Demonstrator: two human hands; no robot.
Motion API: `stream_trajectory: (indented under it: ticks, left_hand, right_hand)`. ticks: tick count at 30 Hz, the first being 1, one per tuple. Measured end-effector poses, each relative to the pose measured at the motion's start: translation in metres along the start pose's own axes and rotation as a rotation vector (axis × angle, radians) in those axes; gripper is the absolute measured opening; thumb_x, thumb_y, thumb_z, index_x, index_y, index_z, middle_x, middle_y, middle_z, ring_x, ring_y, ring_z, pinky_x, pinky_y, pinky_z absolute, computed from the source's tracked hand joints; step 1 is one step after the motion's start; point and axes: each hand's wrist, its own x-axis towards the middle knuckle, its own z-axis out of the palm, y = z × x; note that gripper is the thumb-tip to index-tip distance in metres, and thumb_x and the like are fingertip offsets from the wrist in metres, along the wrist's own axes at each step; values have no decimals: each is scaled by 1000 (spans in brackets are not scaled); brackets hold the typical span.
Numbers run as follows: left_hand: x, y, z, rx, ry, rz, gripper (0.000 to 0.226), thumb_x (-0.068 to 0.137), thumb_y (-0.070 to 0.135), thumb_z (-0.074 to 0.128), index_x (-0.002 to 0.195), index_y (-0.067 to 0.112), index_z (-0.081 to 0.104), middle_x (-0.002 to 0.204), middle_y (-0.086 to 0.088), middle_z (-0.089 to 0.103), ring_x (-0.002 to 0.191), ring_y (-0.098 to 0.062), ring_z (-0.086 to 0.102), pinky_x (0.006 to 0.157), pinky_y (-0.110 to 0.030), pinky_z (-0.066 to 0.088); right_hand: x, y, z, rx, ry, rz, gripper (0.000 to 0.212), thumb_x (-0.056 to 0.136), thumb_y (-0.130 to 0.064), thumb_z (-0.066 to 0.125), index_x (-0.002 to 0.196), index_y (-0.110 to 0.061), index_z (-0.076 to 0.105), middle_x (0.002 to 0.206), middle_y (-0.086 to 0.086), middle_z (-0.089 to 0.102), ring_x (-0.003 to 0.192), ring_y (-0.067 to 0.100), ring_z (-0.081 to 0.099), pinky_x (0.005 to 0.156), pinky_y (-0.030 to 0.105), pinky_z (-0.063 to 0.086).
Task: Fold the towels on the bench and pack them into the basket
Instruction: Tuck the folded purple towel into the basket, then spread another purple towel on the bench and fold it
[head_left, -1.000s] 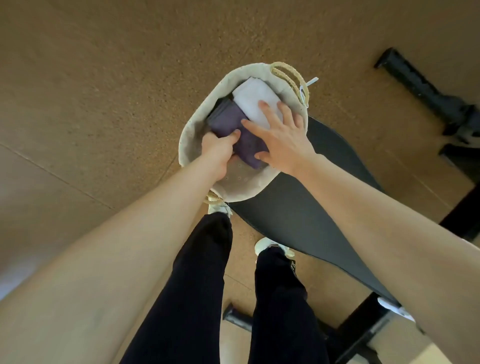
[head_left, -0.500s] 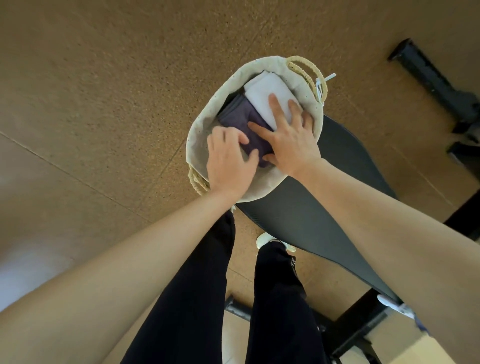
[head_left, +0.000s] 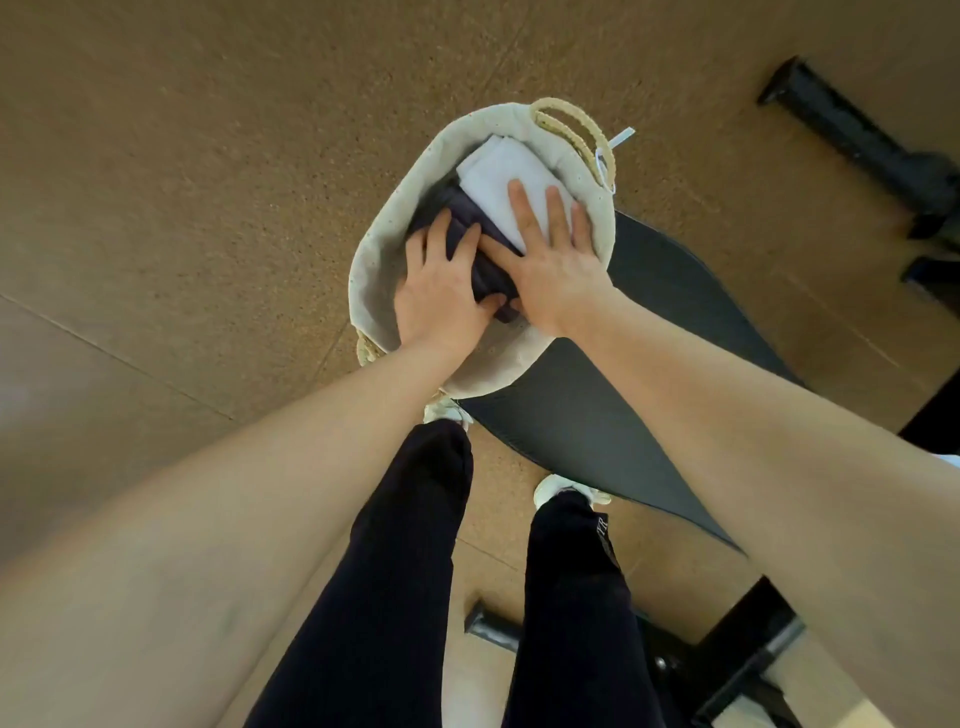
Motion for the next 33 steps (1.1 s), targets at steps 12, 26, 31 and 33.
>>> stream_trajectory:
  ticks: [12,26,31,33]
  left_hand:
    - [-59,26,-30,-253,66,200,28,88,24,67,116,22,70,118,6,65,111,-14,56,91,-19,41]
    - [-217,245,67,-261,-661,526,19,95,16,63,99,31,74,91,20,70,89,-1,65,81,-27,56]
    - [-247,332,122,-130,-794,612,17,96,21,61,99,32,74,85,22,68,81,2,62,81,-26,54]
    - [-255,363,146,-86,-802,627,18,97,21,60,101,31,74,85,23,67,80,4,61,79,-23,51]
  right_hand:
    - [-151,-16,23,783,582,247,27,87,-6,67,110,-19,74,115,-3,69,108,24,57,88,41,45]
    - [-415,125,169,1350,729,1201,16,89,-7,65,92,-21,72,83,-6,71,79,11,66,77,22,51]
    - [-488,182,240,1283,771,1519,22,86,-10,65,107,-13,70,100,6,69,87,16,62,83,28,53]
    - [-505,200,263,1277,798,1607,30,85,-8,66,114,-10,67,108,8,66,90,17,61,87,28,54]
